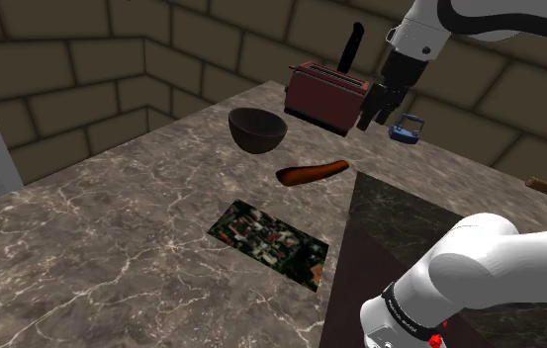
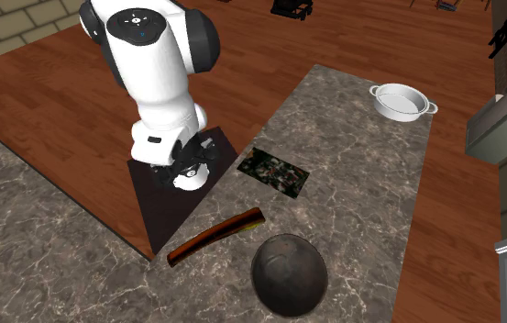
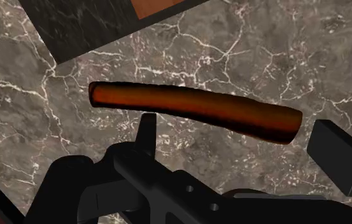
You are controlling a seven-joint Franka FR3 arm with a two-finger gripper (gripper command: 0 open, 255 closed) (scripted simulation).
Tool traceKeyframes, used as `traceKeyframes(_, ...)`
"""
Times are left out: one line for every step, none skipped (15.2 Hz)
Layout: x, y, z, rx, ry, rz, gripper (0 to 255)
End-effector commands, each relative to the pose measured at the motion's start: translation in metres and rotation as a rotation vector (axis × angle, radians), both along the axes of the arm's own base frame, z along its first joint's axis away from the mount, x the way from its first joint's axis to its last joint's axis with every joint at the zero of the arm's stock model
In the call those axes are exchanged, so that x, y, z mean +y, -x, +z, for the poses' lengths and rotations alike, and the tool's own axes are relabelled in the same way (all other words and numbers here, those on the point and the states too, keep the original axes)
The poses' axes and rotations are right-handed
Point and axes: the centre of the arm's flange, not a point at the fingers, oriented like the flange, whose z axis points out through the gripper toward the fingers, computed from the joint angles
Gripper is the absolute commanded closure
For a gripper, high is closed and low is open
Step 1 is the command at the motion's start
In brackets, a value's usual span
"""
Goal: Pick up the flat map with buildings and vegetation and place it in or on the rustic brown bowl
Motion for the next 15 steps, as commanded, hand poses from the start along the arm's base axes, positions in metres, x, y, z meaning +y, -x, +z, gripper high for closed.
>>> traceKeyframes(0.000, 0.000, 0.000, 0.000, 0.000, 0.000, 0)
traceKeyframes(0.011, 0.002, -0.007, 0.001, -0.001, 0.006, 0)
traceKeyframes(0.022, 0.003, -0.013, 0.001, -0.002, 0.012, 0)
traceKeyframes(0.033, 0.005, -0.020, 0.002, -0.003, 0.019, 0)
traceKeyframes(0.044, 0.006, -0.027, 0.002, -0.004, 0.025, 0)
traceKeyframes(0.055, 0.008, -0.033, 0.003, -0.004, 0.031, 0)
traceKeyframes(0.067, 0.010, -0.040, 0.003, -0.005, 0.037, 0)
traceKeyframes(0.078, 0.012, -0.047, 0.004, -0.006, 0.043, 0)
traceKeyframes(0.089, 0.014, -0.053, 0.004, -0.007, 0.049, 0)
traceKeyframes(0.100, 0.016, -0.060, 0.005, -0.008, 0.056, 0)
traceKeyframes(0.111, 0.018, -0.066, 0.005, -0.009, 0.062, 0)
traceKeyframes(0.122, 0.021, -0.073, 0.006, -0.010, 0.068, 0)
traceKeyframes(0.133, 0.023, -0.080, 0.006, -0.011, 0.074, 0)
traceKeyframes(0.144, 0.025, -0.086, 0.007, -0.011, 0.080, 0)
traceKeyframes(0.155, 0.028, -0.093, 0.007, -0.012, 0.086, 0)
